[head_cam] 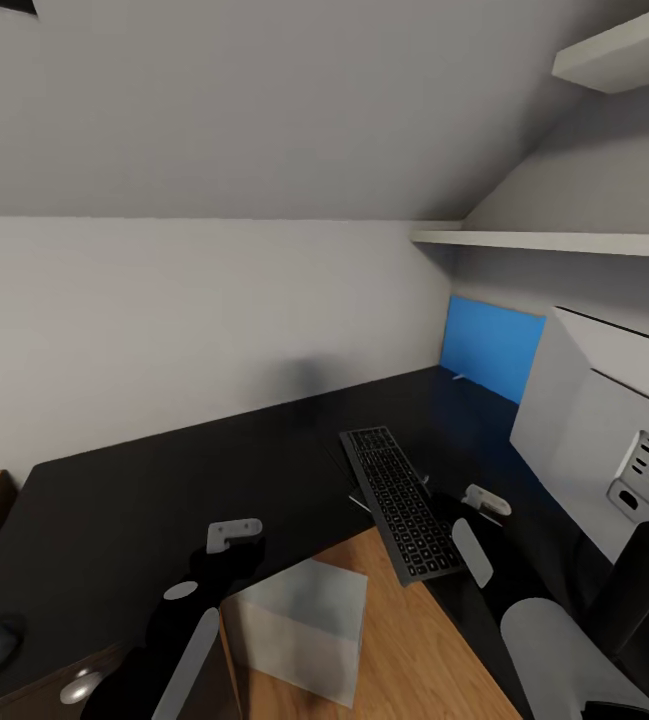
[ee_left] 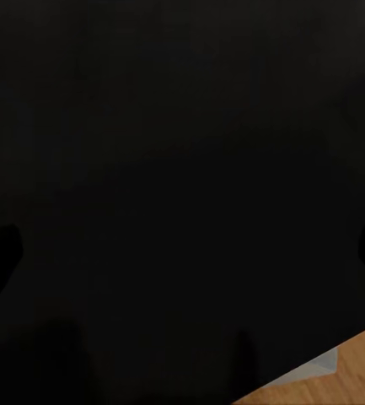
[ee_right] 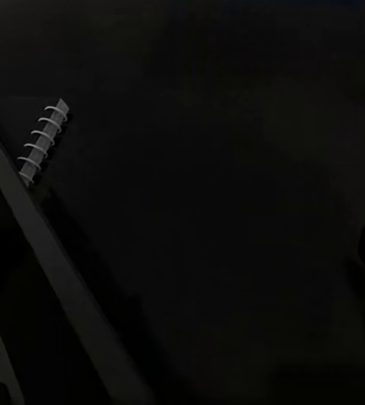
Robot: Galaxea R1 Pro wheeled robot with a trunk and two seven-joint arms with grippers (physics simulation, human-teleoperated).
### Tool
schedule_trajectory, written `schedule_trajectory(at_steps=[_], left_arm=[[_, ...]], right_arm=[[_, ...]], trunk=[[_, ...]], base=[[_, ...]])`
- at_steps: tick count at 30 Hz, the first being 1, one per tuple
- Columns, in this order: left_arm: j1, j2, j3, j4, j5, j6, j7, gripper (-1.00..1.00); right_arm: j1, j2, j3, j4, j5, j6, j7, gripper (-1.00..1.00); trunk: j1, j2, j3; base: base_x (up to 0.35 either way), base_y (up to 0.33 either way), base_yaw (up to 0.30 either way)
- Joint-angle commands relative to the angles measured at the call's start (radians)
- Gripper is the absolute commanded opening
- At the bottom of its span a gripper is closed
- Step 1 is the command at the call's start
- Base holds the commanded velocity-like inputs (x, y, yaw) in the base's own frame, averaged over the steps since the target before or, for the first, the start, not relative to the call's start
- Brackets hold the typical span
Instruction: In the bedroom, organize the workspace by keeping the computer under the desk, ensuring the monitor is on the desk, placing the keyboard on the desk next to the monitor, placing the mouse on the desk next to the keyboard, moving the folder from the swivel chair onto the desk next to the mouse, stacking the notebook on top of the folder with the pen on top of the notebook, and positioning the swivel chair next to the desk.
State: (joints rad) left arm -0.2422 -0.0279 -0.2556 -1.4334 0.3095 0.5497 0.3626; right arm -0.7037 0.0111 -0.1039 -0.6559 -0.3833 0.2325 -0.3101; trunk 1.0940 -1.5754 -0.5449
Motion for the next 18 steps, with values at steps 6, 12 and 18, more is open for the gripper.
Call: schedule_trajectory(at_steps=[6, 12, 18], left_arm=[[-0.001, 0.0, -0.002, 0.0, 0.011, 0.003, 0.009, 1.0], [-0.001, 0.0, -0.002, 0.0, 0.01, 0.003, 0.009, 1.0], [-0.001, 0.0, -0.002, 0.001, 0.01, 0.003, 0.009, 1.0]], right_arm=[[0.0, 0.004, 0.001, -0.002, -0.008, 0.003, -0.006, 1.0], [0.0, 0.007, 0.002, -0.002, -0.008, 0.004, -0.007, 1.0], [0.0, 0.007, 0.003, -0.002, -0.008, 0.004, -0.007, 1.0]], trunk=[[0.0, -0.001, -0.001], [0.0, -0.001, -0.001], [0.0, -0.001, -0.001]], base=[[0.0, 0.0, 0.0], [0.0, 0.0, 0.0], [0.0, 0.0, 0.003]])
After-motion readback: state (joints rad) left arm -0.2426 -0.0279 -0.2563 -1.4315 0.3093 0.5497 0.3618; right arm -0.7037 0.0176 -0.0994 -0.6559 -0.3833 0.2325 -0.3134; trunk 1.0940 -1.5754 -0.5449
